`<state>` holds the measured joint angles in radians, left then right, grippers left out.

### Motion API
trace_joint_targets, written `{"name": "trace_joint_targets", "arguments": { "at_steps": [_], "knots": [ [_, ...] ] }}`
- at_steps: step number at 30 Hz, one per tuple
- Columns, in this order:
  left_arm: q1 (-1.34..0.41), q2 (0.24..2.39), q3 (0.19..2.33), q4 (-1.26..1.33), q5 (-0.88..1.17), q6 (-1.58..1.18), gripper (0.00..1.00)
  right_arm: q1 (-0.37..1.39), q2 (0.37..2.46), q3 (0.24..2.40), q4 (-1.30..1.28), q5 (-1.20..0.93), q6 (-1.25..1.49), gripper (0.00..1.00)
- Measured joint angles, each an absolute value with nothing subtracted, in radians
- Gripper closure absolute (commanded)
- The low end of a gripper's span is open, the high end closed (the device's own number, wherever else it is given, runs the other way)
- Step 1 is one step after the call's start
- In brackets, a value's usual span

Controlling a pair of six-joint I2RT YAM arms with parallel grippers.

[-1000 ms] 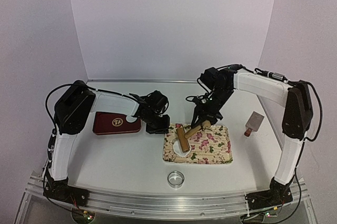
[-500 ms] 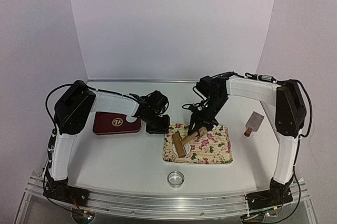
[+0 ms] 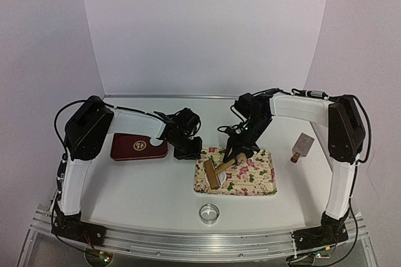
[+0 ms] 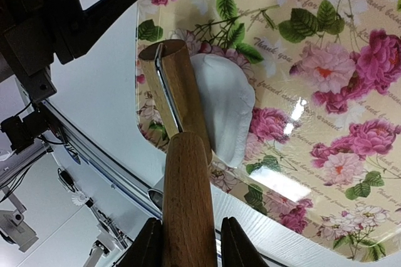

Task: Roll out the dumpling wrappers from the dough
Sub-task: Flatten out the dough on the work surface.

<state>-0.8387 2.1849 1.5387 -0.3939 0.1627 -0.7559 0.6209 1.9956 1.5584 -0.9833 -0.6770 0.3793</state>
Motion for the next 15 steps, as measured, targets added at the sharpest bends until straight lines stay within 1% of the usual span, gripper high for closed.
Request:
{"name": "trace_joint_targets", "arguments": {
  "at_steps": [15],
  "knots": [
    [-0.832,2.170,1.496,-0.340,0.163,-0.760,1.00,0.507,1.995,1.428,-0.896,-0.843,0.342,1.00]
  ]
}}
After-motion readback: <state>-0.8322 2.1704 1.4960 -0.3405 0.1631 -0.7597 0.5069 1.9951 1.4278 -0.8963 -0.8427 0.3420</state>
